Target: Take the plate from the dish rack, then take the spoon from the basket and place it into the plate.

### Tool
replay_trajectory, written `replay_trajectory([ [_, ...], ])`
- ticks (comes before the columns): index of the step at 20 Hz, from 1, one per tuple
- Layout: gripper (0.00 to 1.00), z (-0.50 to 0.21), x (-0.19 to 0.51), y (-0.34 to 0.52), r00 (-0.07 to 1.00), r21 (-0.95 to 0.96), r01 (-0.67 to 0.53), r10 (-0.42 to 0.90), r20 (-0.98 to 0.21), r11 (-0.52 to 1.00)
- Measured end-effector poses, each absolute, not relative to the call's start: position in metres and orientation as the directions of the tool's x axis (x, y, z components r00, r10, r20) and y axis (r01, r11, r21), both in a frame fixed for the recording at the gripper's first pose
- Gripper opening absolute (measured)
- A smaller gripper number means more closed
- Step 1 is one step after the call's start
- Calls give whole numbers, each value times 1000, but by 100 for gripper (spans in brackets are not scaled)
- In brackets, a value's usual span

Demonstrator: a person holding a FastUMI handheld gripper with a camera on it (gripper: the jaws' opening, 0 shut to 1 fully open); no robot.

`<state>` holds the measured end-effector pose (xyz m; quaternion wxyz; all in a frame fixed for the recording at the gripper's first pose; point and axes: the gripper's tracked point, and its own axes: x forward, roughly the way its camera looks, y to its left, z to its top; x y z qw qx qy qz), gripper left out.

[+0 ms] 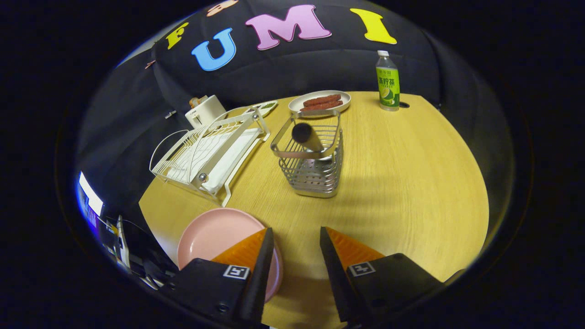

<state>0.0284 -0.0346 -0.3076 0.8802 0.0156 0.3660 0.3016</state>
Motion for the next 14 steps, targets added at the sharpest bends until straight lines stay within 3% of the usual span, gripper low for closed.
replay_trajectory([
  [1,81,-299,32,-42,577,227,-525,539,-614,820],
  [3,98,-277,41,-50,638,177,-537,534,-554,825],
  [8,98,-218,62,-47,755,50,-573,551,-355,818],
  [14,98,-205,84,-23,764,7,-606,584,-276,796],
])
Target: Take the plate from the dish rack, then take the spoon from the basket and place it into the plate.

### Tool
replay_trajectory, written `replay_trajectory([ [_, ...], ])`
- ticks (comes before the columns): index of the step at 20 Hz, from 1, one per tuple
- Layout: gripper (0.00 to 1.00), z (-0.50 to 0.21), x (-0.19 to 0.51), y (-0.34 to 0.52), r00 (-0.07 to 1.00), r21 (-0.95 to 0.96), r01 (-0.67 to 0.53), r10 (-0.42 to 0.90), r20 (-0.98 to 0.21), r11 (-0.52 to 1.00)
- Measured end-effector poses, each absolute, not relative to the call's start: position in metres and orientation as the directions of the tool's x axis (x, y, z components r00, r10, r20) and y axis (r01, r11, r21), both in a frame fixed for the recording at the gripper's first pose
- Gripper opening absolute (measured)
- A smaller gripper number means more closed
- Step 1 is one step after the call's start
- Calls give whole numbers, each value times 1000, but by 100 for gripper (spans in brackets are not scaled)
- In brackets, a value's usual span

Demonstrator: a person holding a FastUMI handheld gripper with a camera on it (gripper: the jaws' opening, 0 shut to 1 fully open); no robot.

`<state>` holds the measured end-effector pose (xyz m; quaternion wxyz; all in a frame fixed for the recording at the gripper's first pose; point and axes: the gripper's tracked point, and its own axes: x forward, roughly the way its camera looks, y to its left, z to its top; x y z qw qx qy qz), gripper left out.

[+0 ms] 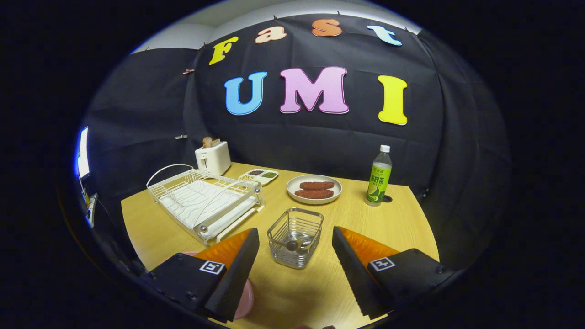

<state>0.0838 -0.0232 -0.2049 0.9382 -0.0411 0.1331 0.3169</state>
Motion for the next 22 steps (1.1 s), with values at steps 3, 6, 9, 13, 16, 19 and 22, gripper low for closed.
replay_trajectory([
  [3,99,-214,98,-16,773,-23,-603,576,-266,798],
  [6,98,-222,113,-8,783,-30,-594,569,-250,804],
  [9,89,-232,123,-6,797,-100,-591,560,-225,801],
  [13,68,-239,119,-1,800,-123,-594,569,-190,795],
  [16,68,-236,118,6,794,-125,-606,587,-161,786],
  [19,56,-237,118,13,788,-119,-614,597,-152,780],
  [22,36,-241,119,11,797,-112,-600,580,-168,792],
])
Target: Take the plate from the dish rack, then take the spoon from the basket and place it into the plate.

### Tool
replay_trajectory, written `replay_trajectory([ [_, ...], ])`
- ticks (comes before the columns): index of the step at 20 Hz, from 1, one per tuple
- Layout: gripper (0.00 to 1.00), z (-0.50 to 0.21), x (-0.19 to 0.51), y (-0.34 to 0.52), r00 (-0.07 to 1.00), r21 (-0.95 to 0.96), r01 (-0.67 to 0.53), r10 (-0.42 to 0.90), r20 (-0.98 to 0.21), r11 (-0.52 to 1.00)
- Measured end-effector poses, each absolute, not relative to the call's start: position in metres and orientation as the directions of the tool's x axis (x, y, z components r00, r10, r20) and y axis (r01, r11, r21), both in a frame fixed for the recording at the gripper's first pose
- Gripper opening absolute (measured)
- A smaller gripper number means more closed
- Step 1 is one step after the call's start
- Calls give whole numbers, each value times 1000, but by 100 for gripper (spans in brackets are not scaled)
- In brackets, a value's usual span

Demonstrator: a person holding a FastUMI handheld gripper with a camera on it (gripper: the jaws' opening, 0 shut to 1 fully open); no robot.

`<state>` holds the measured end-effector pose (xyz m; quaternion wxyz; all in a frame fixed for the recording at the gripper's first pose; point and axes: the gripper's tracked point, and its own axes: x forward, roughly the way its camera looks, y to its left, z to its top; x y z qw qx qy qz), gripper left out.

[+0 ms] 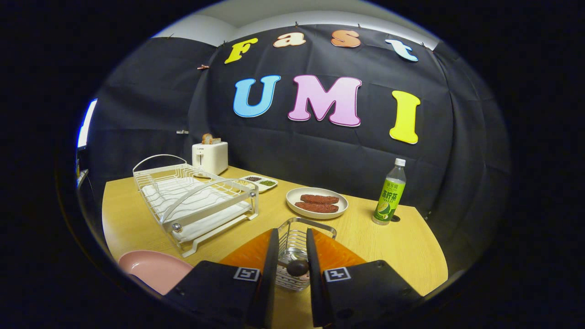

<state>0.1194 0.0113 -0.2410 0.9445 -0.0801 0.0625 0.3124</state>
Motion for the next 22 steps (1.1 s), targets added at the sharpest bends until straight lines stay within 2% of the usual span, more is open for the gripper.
replay_trajectory([
  [1,28,-240,121,11,802,-108,-593,573,-167,798],
  [2,24,-239,121,11,801,-99,-594,576,-164,798],
  [7,18,-235,127,7,812,-69,-573,554,-181,817],
  [16,15,-160,127,6,804,-54,-590,581,-127,805],
  [22,15,-111,92,14,762,-70,-646,639,-105,760],
])
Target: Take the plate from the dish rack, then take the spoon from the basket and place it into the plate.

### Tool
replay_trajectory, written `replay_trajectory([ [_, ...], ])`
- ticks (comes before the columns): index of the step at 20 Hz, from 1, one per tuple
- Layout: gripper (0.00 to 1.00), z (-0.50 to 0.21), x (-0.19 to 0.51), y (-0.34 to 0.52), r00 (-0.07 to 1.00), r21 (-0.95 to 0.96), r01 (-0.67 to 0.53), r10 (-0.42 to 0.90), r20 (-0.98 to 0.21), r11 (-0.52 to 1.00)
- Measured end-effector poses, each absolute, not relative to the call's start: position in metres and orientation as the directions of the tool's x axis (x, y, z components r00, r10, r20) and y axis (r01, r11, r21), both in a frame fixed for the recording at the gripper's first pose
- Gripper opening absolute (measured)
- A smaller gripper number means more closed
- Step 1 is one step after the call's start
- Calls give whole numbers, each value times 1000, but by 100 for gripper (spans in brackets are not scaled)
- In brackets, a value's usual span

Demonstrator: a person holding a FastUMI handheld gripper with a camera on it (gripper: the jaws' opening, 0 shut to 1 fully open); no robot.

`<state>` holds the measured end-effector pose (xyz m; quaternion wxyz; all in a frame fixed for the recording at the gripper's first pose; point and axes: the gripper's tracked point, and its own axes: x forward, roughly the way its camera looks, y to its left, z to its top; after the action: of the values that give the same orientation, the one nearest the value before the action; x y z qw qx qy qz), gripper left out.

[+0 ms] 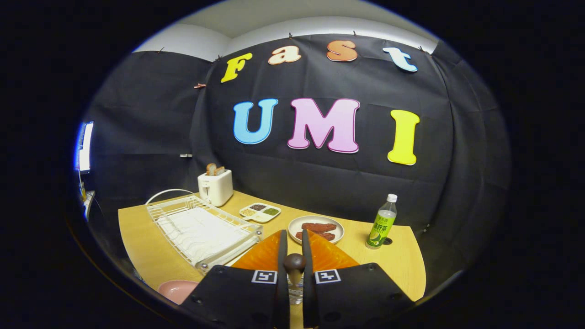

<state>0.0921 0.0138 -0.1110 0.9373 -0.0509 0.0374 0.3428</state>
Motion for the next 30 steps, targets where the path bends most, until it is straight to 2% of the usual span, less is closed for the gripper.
replay_trajectory([
  [5,15,-121,47,41,689,-62,-723,711,-140,688],
  [9,15,-151,15,69,650,-95,-759,744,-157,644],
  [12,15,-184,-9,89,609,-41,-788,769,-195,614],
  [22,16,-212,-25,109,576,-27,-812,793,-199,584],
  [26,17,-225,-31,97,569,-5,-810,783,-251,586],
  [30,19,-249,-37,80,543,24,-809,762,-353,588],
])
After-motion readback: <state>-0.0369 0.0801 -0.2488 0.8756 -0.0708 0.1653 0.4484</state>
